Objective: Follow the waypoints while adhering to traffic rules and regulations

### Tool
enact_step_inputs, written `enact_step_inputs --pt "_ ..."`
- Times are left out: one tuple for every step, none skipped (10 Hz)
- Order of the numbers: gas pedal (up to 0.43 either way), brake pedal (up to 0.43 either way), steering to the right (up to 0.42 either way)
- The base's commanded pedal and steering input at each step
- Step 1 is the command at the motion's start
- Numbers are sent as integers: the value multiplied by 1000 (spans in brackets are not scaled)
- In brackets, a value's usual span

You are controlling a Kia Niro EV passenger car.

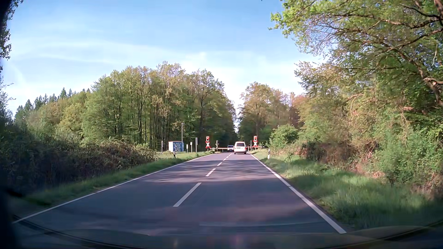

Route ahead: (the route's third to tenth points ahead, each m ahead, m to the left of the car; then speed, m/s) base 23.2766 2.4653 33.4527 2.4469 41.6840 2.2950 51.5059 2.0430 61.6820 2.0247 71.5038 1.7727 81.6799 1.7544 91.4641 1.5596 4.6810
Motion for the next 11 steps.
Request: enact_step_inputs --pt "20 0 -2" --pt "8 0 -2" --pt "0 0 -2" --pt "0 0 -2" --pt "0 0 -2" --pt "0 0 -2" --pt "0 0 -2" --pt "0 0 -2" --pt "0 0 -2" --pt "0 0 -2" --pt "0 0 -2"
